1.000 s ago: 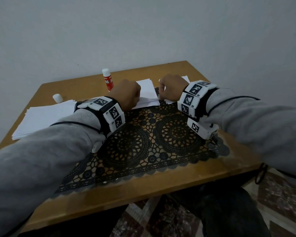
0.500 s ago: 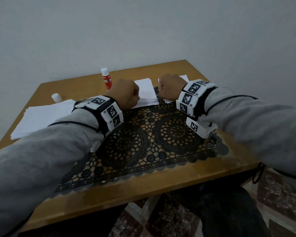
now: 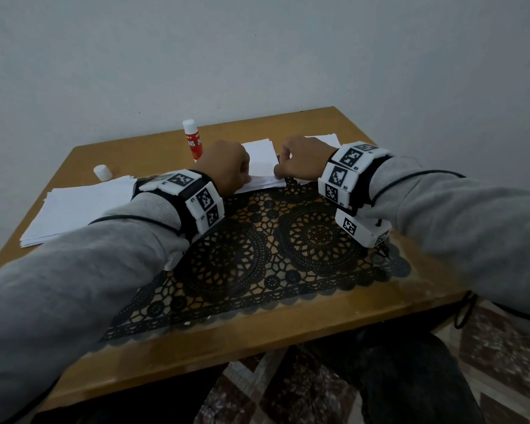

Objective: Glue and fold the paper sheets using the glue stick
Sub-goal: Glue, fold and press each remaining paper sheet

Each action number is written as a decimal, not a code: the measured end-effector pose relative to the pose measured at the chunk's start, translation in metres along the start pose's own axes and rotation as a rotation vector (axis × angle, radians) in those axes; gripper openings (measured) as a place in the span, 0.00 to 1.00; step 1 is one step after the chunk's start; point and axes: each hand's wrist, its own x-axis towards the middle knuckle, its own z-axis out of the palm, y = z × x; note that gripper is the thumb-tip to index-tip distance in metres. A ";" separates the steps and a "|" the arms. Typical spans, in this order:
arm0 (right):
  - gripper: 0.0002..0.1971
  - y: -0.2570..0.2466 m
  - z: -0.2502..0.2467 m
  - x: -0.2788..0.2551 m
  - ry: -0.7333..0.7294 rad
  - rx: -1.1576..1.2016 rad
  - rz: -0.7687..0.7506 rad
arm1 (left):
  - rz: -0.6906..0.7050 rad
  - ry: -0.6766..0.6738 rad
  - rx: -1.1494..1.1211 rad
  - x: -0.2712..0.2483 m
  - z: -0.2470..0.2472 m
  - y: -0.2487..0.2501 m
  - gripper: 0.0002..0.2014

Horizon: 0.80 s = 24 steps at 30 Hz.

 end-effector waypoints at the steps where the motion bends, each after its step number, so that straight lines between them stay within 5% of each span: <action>1: 0.15 0.000 0.000 -0.001 -0.005 -0.007 -0.006 | -0.002 0.006 0.000 0.000 0.000 0.000 0.09; 16: 0.23 0.004 0.005 0.003 -0.016 -0.180 -0.078 | 0.029 -0.015 -0.002 -0.001 -0.002 -0.003 0.02; 24: 0.22 0.006 0.006 0.005 -0.020 -0.196 -0.109 | 0.010 0.230 -0.167 -0.013 -0.029 -0.019 0.09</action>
